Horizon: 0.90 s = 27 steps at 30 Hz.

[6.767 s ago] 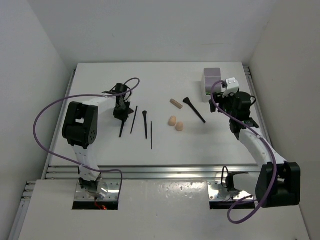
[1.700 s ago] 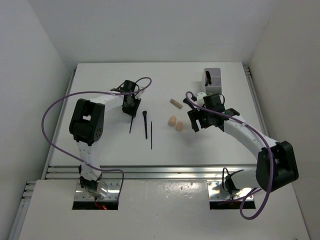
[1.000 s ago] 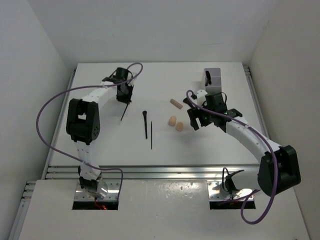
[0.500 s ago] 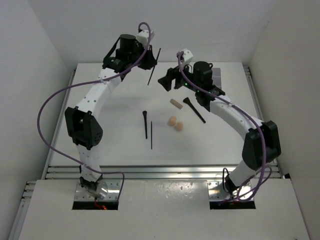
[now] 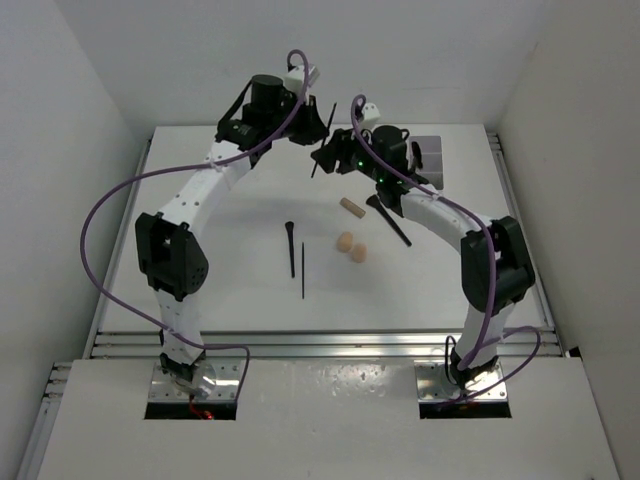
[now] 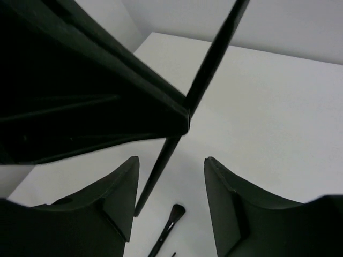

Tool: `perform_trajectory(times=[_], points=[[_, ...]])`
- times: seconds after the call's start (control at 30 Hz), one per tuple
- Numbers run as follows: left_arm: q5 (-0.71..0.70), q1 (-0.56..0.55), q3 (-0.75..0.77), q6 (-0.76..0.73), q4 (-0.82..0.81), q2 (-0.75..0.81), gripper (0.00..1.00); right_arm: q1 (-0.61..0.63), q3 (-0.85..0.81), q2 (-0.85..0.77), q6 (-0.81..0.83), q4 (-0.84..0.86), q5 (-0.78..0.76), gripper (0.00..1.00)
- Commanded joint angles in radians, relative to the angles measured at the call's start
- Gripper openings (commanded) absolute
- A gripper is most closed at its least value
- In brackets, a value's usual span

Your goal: Organize the makeup

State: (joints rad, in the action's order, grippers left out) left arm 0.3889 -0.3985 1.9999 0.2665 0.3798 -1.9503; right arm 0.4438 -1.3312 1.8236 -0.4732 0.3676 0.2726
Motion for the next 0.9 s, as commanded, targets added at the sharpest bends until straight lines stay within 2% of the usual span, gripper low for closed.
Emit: perform_trajectory(times=[0.0,0.1,0.17,0.2,0.23,0.27,0.3,0.4,0.47,0.5,0.63,0.7,0.83,0.87], points=[[0.019,-0.003,-0.030,0.037,-0.044,-0.006,0.00,-0.007,-0.025,0.023,-0.077,0.148,-0.003,0.52],[0.019,-0.003,-0.058,0.037,-0.044,-0.006,0.00,-0.010,-0.043,0.040,-0.087,0.151,0.010,0.45],[0.019,-0.003,-0.058,0.037,-0.044,-0.006,0.00,-0.010,-0.052,0.045,-0.085,0.134,0.017,0.36],[0.028,-0.003,-0.058,0.046,-0.044,-0.006,0.00,-0.010,-0.051,0.055,-0.087,0.133,0.025,0.27],[0.028,-0.003,-0.058,0.046,-0.044,-0.006,0.00,-0.011,-0.051,0.059,-0.087,0.131,0.025,0.27],[0.028,-0.003,-0.058,0.046,-0.044,-0.015,0.00,-0.019,-0.051,0.062,-0.105,0.131,0.024,0.17],[0.028,-0.003,-0.058,0.046,-0.044,-0.015,0.00,-0.016,-0.051,0.065,-0.107,0.133,0.025,0.12],[0.051,-0.003,-0.076,0.046,-0.044,-0.015,0.00,-0.036,-0.023,0.066,-0.127,0.172,0.024,0.01],[0.085,-0.003,-0.088,0.024,-0.044,-0.015,0.27,-0.059,-0.011,0.057,-0.119,0.203,0.020,0.00],[0.096,-0.003,-0.089,0.013,-0.044,-0.015,0.51,-0.066,0.007,0.054,-0.116,0.211,0.017,0.00],[0.105,0.026,-0.067,-0.047,-0.016,-0.015,0.92,-0.138,0.009,0.020,-0.029,0.229,0.028,0.00],[0.078,0.049,-0.044,-0.067,-0.007,-0.006,0.97,-0.190,-0.011,0.005,0.020,0.226,0.039,0.00],[0.056,0.099,-0.030,-0.107,0.013,0.004,0.99,-0.278,-0.014,-0.033,0.163,0.232,0.063,0.00],[0.056,0.108,-0.030,-0.128,0.039,0.013,0.99,-0.293,-0.011,-0.061,0.244,0.238,0.065,0.00]])
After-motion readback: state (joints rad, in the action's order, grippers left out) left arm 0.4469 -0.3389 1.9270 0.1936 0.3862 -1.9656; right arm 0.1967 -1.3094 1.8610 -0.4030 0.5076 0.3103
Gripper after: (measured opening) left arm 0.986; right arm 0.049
